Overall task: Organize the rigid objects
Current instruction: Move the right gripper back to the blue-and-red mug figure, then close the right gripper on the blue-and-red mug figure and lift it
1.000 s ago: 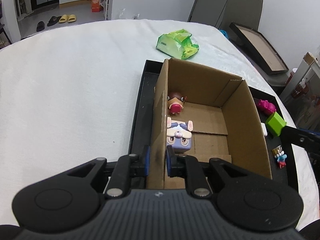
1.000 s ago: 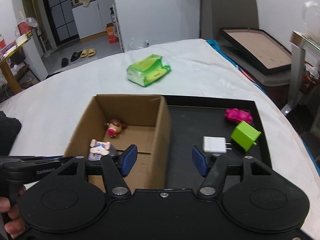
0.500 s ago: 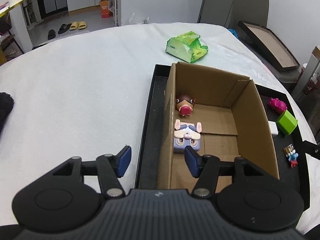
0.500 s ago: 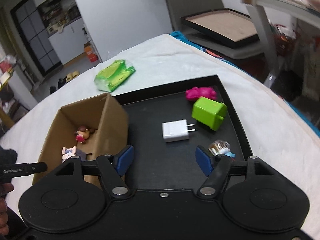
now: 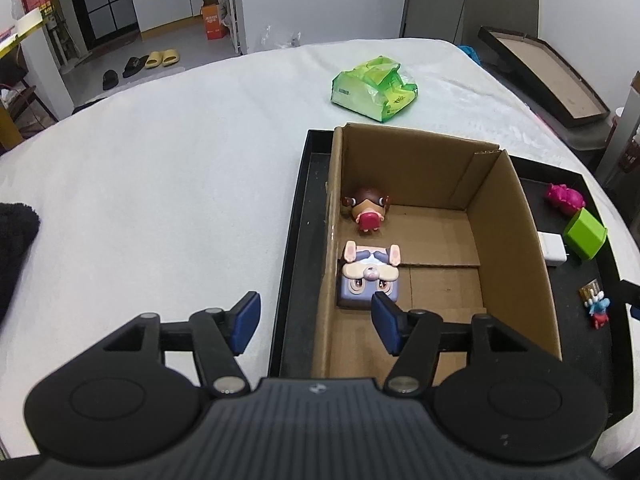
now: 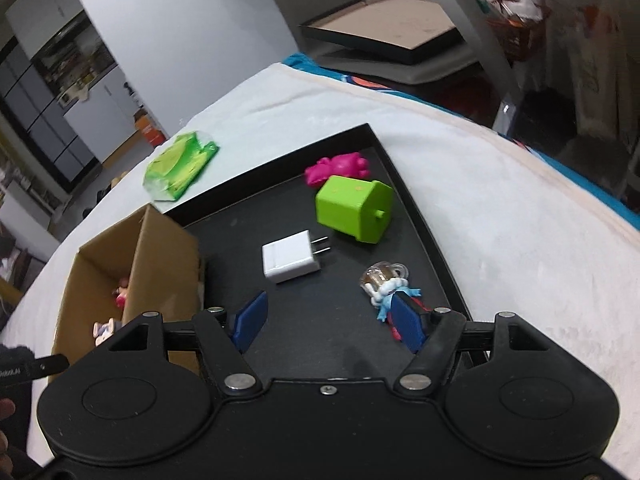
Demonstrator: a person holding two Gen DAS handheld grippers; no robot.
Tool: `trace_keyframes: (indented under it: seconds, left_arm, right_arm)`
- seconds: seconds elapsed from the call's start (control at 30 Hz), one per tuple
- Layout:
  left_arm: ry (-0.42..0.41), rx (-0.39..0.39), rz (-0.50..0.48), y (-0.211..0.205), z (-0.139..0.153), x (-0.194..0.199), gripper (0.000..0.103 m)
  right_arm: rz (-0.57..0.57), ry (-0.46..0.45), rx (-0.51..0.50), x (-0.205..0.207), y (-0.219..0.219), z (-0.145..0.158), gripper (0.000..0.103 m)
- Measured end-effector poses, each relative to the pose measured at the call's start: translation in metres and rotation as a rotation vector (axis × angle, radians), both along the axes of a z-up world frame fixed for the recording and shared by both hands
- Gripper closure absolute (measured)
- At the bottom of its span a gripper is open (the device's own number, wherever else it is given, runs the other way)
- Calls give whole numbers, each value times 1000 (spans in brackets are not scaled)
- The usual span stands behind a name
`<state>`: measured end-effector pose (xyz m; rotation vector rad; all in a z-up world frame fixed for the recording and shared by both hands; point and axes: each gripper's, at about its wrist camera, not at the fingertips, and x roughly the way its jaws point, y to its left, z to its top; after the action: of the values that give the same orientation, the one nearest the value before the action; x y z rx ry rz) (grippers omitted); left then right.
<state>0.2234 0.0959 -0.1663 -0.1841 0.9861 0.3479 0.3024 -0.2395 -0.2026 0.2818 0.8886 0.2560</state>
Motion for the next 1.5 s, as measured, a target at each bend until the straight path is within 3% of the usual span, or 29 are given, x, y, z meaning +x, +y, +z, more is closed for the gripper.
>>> trace_keyframes:
  seconds: [0.37, 0.6, 0.87, 0.93, 1.03, 1.17, 1.5]
  left_arm:
    - [41, 60, 20, -9, -6, 11, 43]
    - [52, 74, 34, -12, -7, 17, 43]
    - [59, 134, 16, -22, -6, 18, 43]
    - [57, 130, 20, -22, -5, 17, 43]
    - [48, 121, 25, -20, -3, 15, 43]
    - [40, 113, 27, -19, -2, 14, 43]
    - [12, 71, 35, -13, 0, 9, 43]
  right_arm:
    - [11, 34, -2, 25, -9, -24, 38]
    - [63, 16, -89, 37, 1, -38, 39]
    - [101, 67, -174, 41, 9, -54, 46]
    - [115, 55, -201, 38, 12, -54, 49]
    - [121, 49, -224, 35, 13, -53, 66]
    - [126, 58, -185, 29, 10, -47, 68]
    - [157, -17, -202, 8, 21, -20, 69]
